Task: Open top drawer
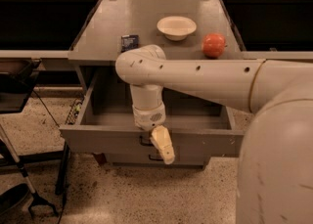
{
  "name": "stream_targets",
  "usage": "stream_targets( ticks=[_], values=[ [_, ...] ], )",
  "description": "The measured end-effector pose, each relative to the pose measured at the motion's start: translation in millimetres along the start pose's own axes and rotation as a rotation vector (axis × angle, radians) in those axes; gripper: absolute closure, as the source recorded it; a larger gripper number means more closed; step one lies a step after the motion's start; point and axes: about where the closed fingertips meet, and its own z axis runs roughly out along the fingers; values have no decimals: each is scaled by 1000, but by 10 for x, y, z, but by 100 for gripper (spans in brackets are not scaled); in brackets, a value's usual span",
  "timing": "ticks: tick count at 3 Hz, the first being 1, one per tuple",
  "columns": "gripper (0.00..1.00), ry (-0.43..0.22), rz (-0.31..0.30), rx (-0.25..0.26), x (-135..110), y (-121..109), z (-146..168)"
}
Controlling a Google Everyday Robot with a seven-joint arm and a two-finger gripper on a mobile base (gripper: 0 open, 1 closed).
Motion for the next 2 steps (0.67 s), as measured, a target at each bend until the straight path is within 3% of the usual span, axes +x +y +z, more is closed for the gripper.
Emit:
stream_targets(
  ticks=[1,2],
  values=[
    [0,35,-21,-23,47,122,1],
    [0,97,-29,-2,190,337,-187]
  ],
)
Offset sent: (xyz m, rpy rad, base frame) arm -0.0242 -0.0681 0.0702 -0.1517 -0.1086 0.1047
